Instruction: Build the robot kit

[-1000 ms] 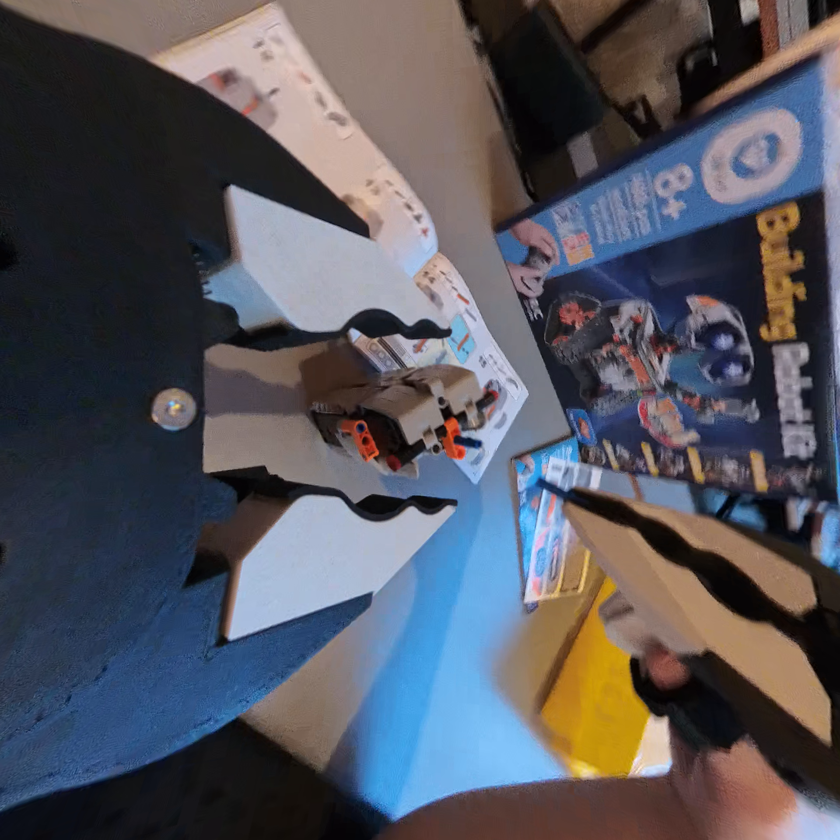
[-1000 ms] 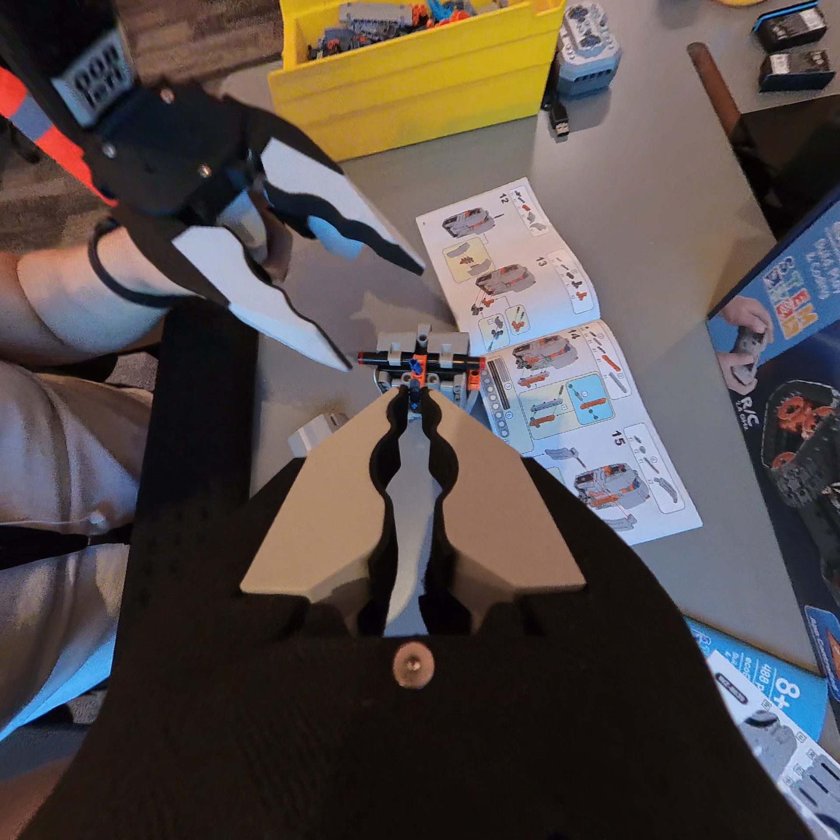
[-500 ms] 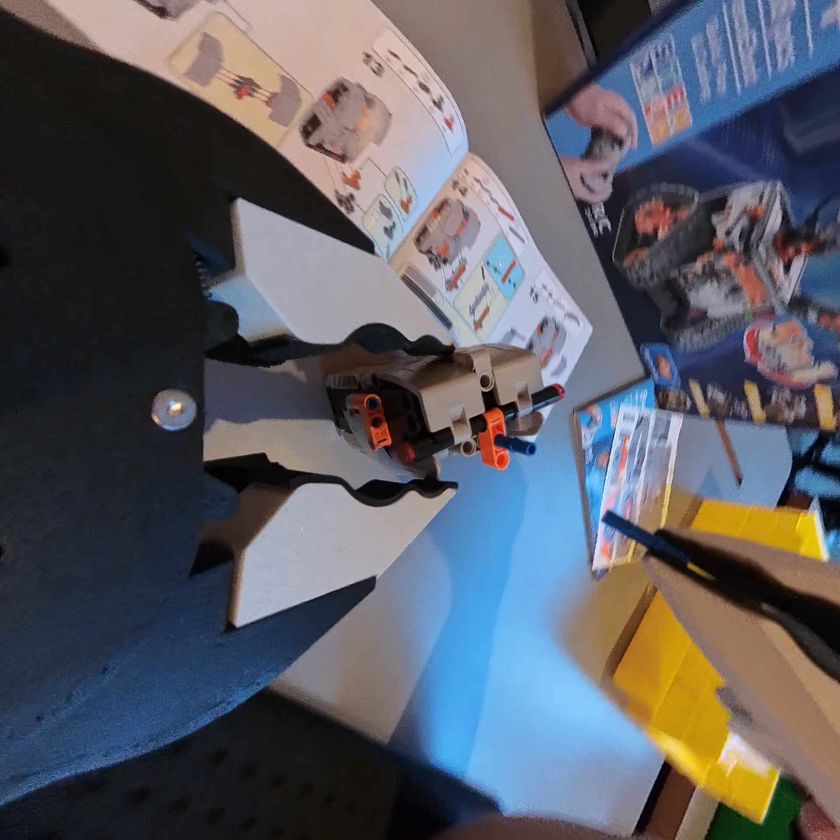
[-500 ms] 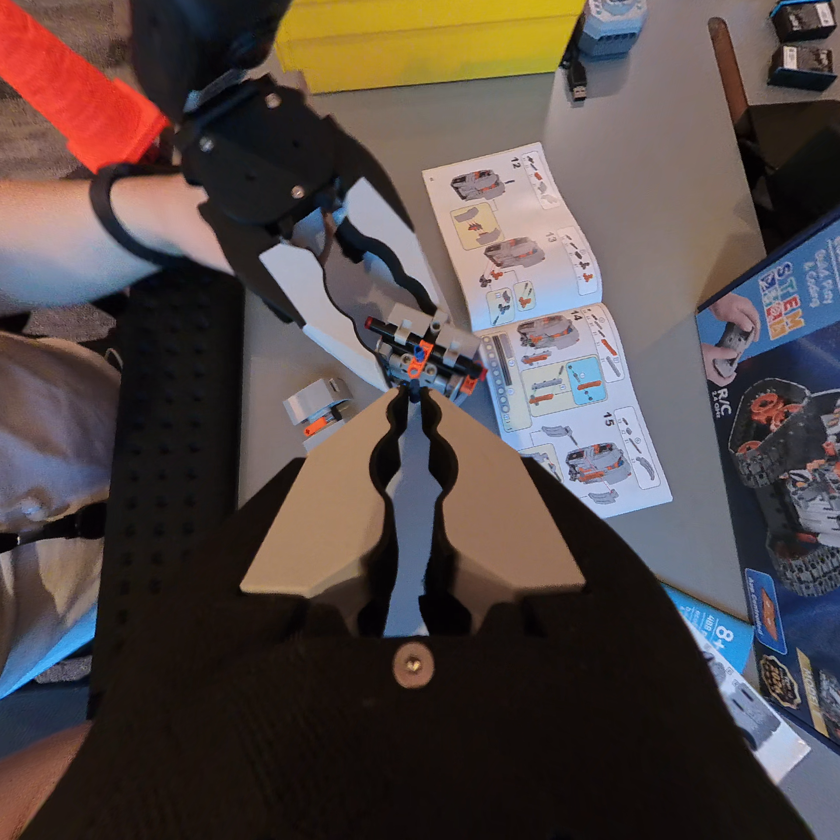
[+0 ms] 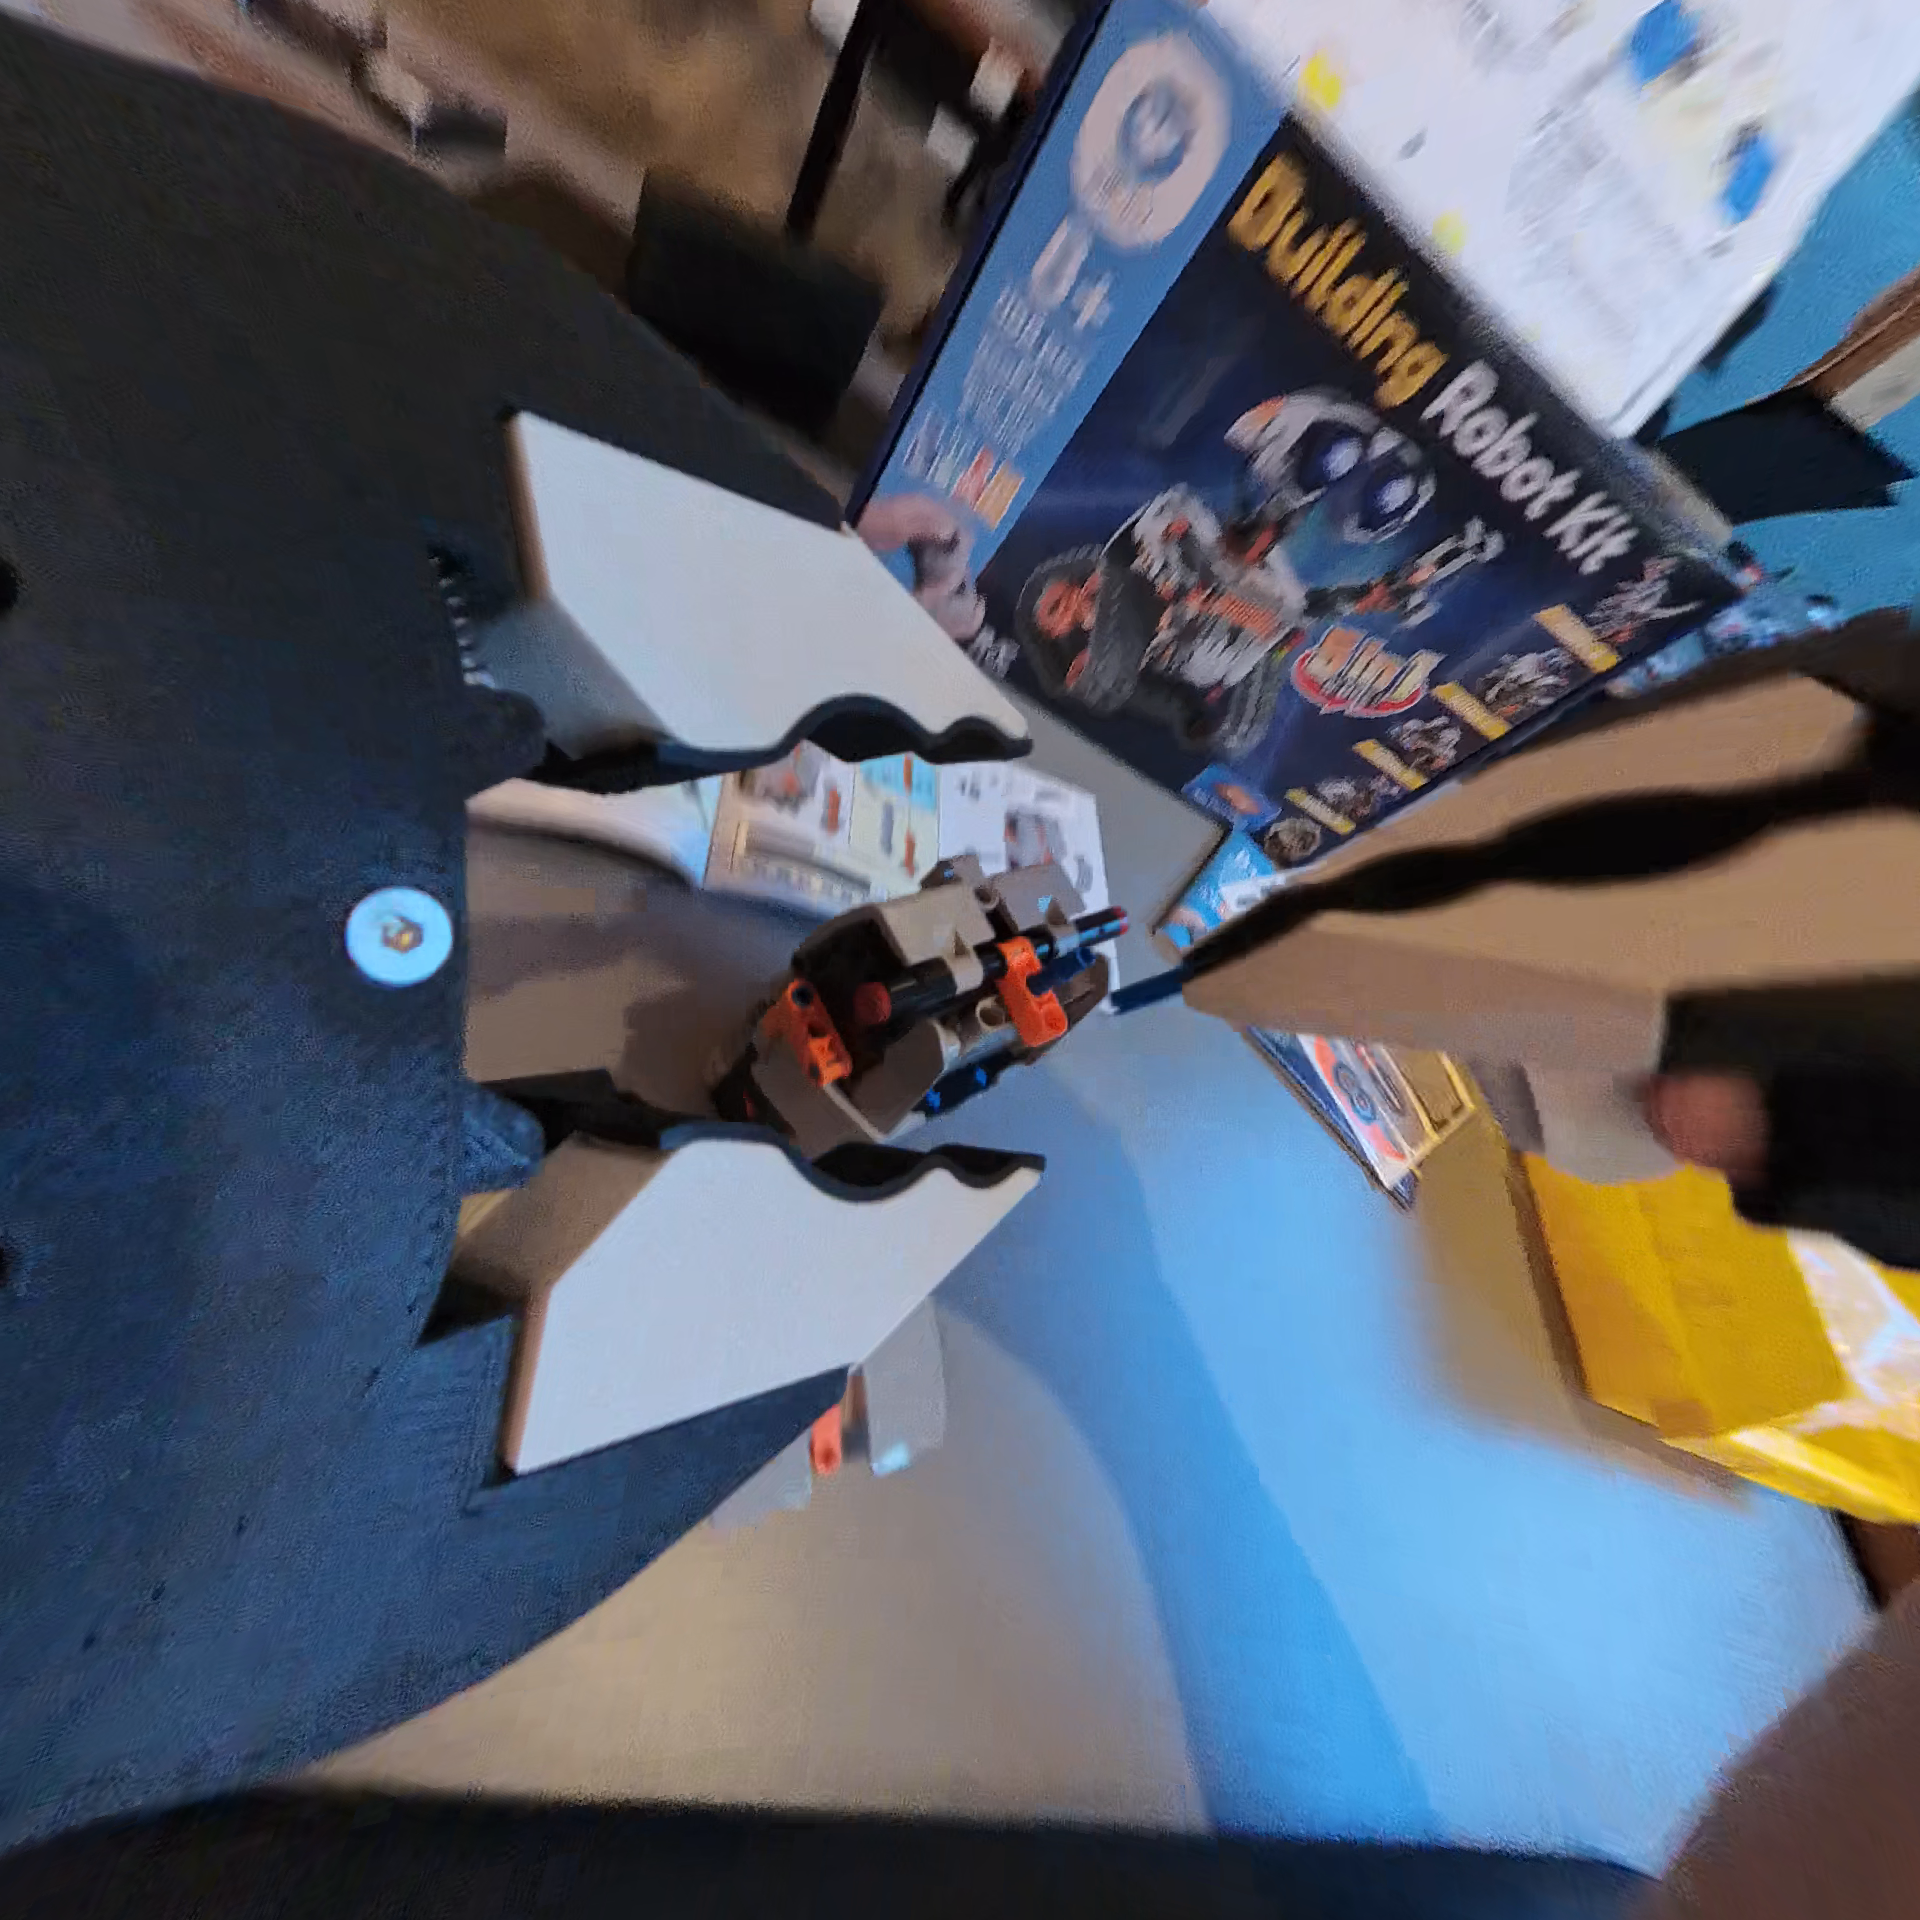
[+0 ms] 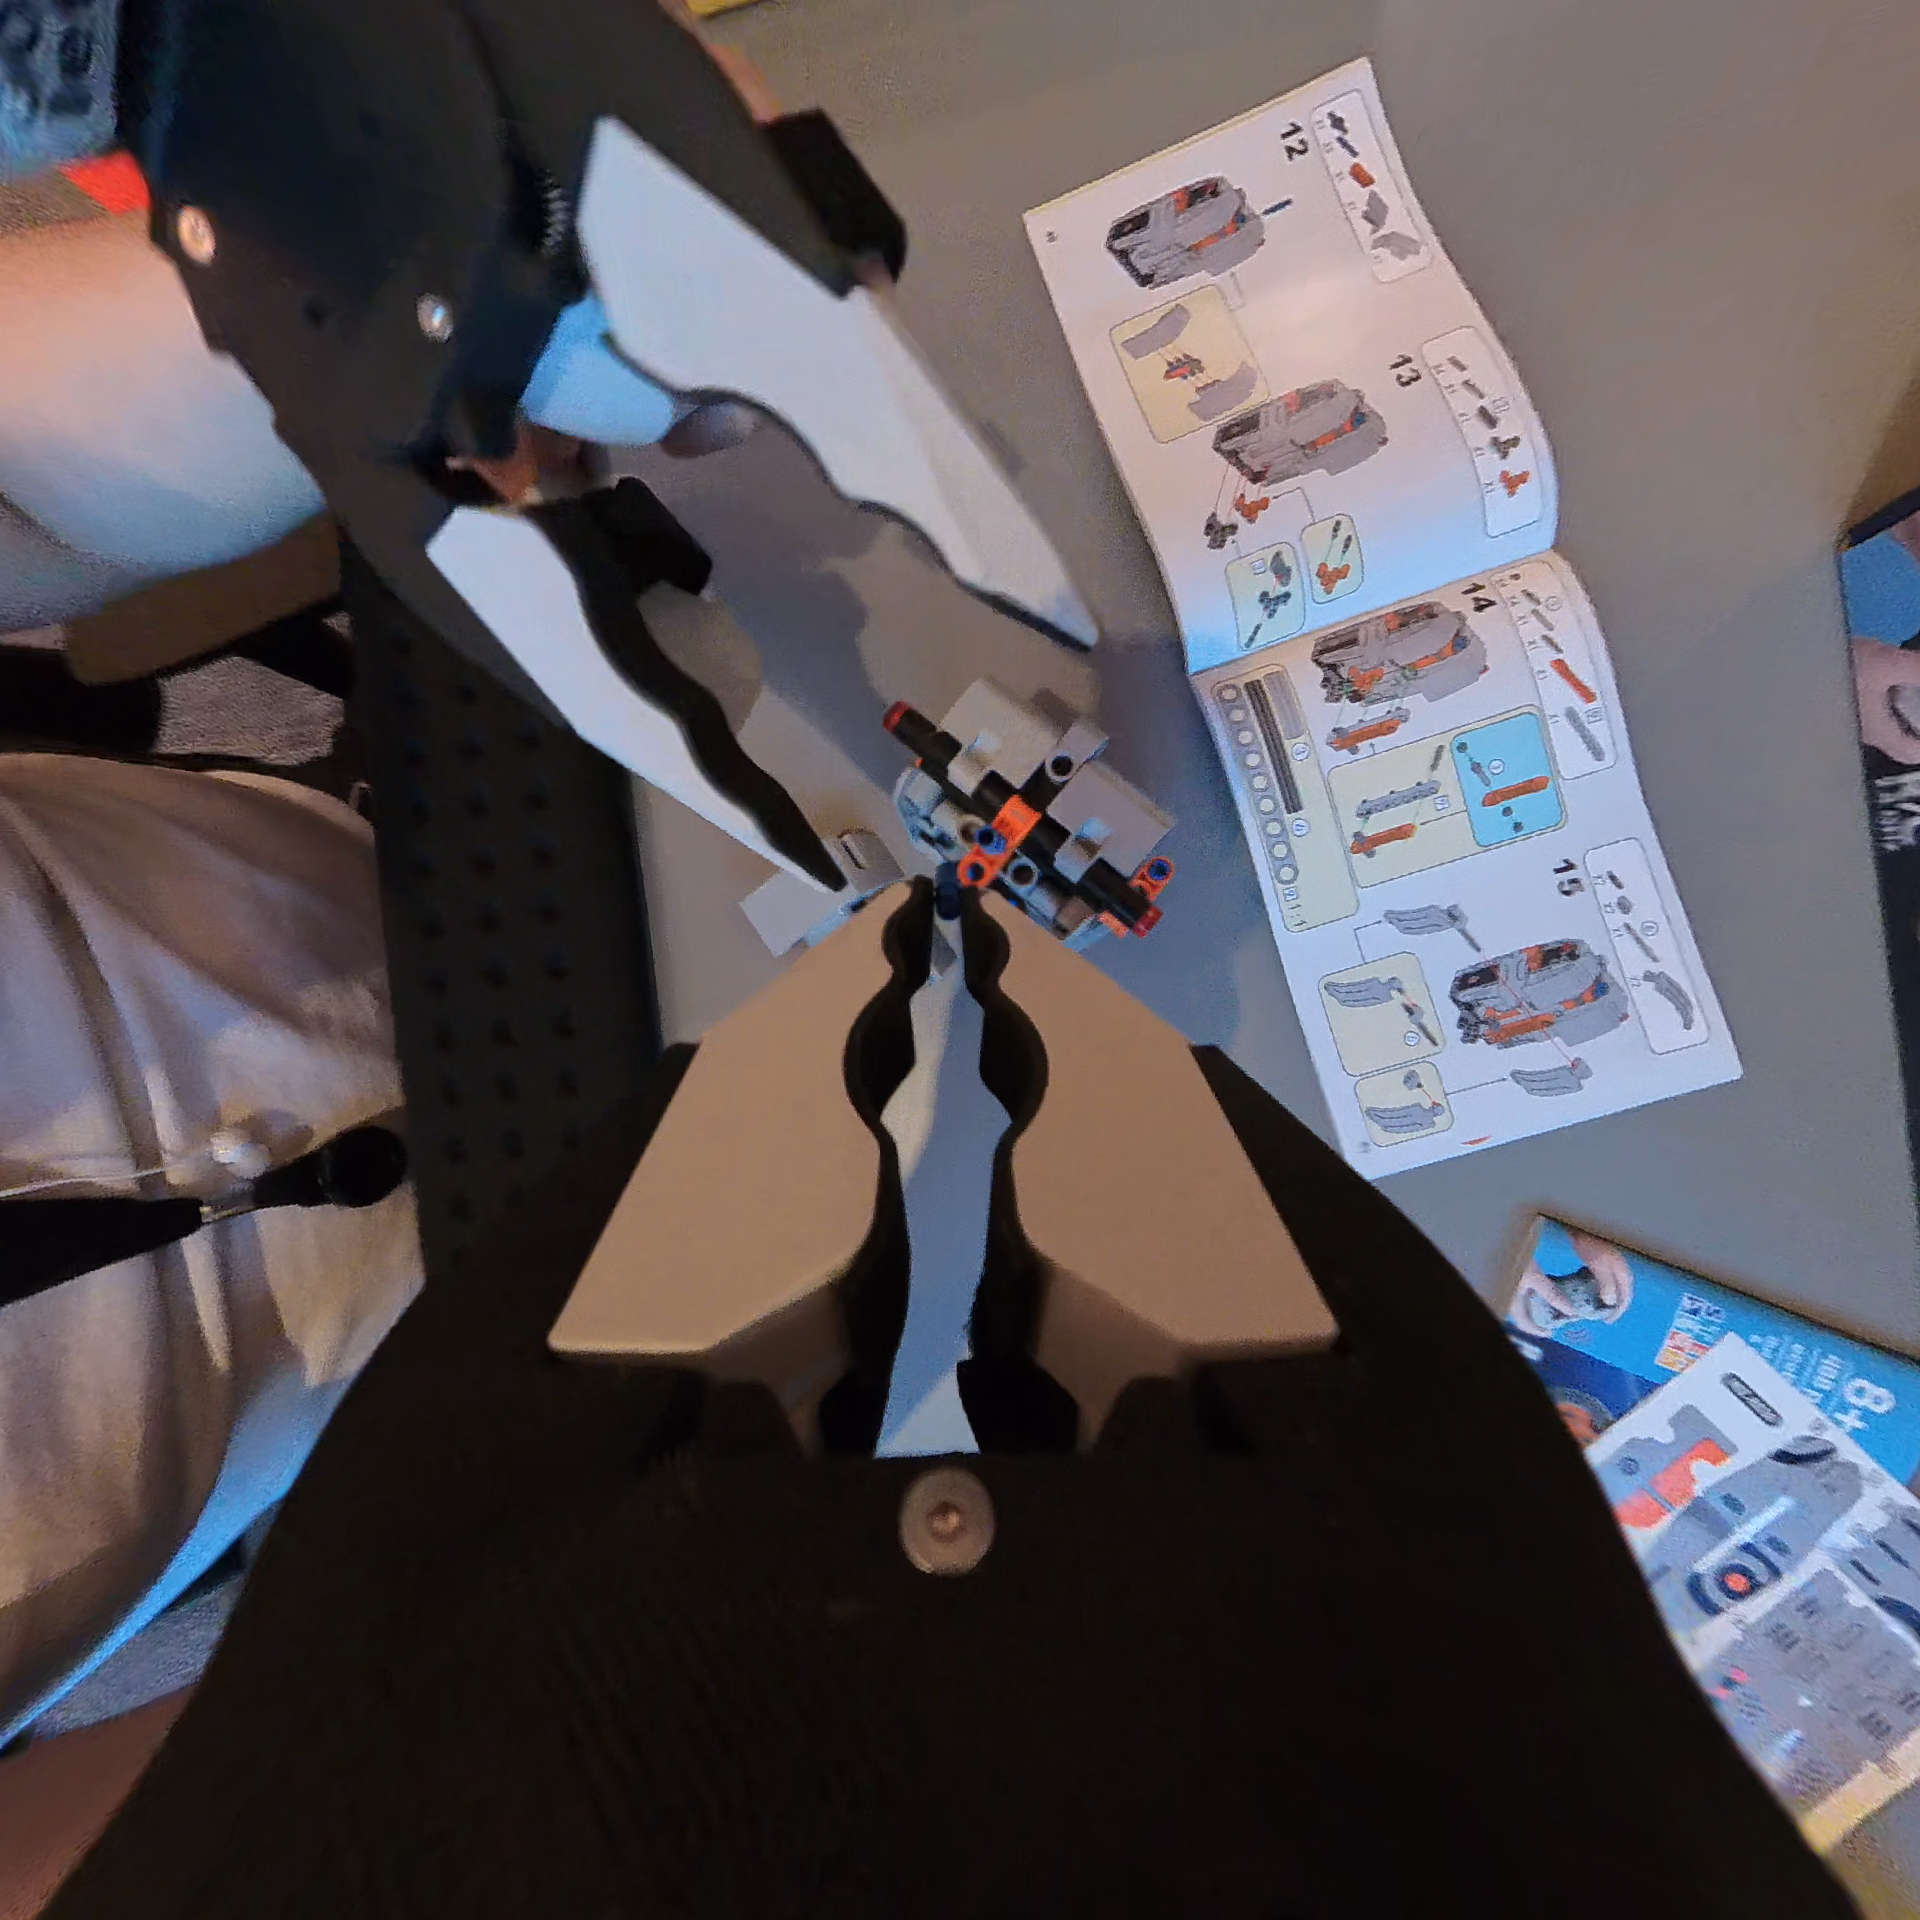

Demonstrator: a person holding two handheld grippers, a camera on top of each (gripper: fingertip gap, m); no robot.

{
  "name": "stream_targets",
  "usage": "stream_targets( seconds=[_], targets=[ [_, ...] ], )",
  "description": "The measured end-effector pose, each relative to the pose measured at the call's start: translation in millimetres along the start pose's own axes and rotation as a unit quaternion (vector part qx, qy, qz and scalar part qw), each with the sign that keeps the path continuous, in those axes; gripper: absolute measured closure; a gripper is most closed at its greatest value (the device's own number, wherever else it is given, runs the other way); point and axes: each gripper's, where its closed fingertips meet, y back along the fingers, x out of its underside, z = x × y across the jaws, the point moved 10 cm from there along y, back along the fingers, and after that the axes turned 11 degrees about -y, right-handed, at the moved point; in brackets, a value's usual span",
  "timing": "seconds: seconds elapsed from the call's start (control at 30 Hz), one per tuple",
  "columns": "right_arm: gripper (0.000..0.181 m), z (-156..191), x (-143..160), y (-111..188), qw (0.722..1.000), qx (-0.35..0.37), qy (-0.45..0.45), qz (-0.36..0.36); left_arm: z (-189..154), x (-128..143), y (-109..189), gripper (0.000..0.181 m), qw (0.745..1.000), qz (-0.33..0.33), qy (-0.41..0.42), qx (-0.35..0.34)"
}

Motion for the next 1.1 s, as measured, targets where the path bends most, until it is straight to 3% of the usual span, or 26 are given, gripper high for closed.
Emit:
stream_targets(
  seconds=[0.13,0.27,0.37,0.47,0.6,0.7,0.83,1.0,1.1],
  targets=[
    [0.178,-3.8,-7.1,-6.7,0.998,0.009,-0.022,0.049,-0.6,-15.8,0.1,0.118,0.988,-0.008,-0.152,-0.037],
    [0.178,-4.4,-11.0,-6.5,0.997,-0.005,-0.038,0.061,-3.6,-22.2,-2.5,0.122,0.956,-0.012,-0.286,-0.07],
    [0.178,-6.5,-10.7,-2.5,0.996,-0.032,-0.059,0.052,-6.5,-21.1,-6.5,0.133,0.947,-0.008,-0.314,-0.064],
    [0.178,-5.9,-6.6,6.2,0.995,-0.068,-0.065,0.029,-4.9,-21.8,-3.4,0.142,0.962,-0.021,-0.264,-0.07],
    [0.178,-4.7,-5.9,16.7,0.996,-0.077,-0.04,0.035,-7.1,-26.0,2.8,0.172,0.983,-0.046,-0.173,-0.03],
    [0.178,5.0,-10.1,21.5,0.998,-0.047,0.007,0.047,1.1,-30.2,1.3,0.152,0.999,-0.023,-0.023,0.012],
    [0.178,26.0,-13.8,24.2,0.995,-0.02,0.083,0.057,9.7,-39.8,6.4,0.161,0.982,-0.071,0.128,0.119],
    [0.178,41.1,-15.5,28.6,0.992,0.0,0.12,0.048,18.3,-41.9,10.9,0.176,0.974,-0.093,0.147,0.145],
    [0.175,39.8,-13.0,33.5,0.991,-0.005,0.135,0.001,18.3,-42.0,13.4,0.178,0.974,-0.108,0.149,0.131]
  ],
)
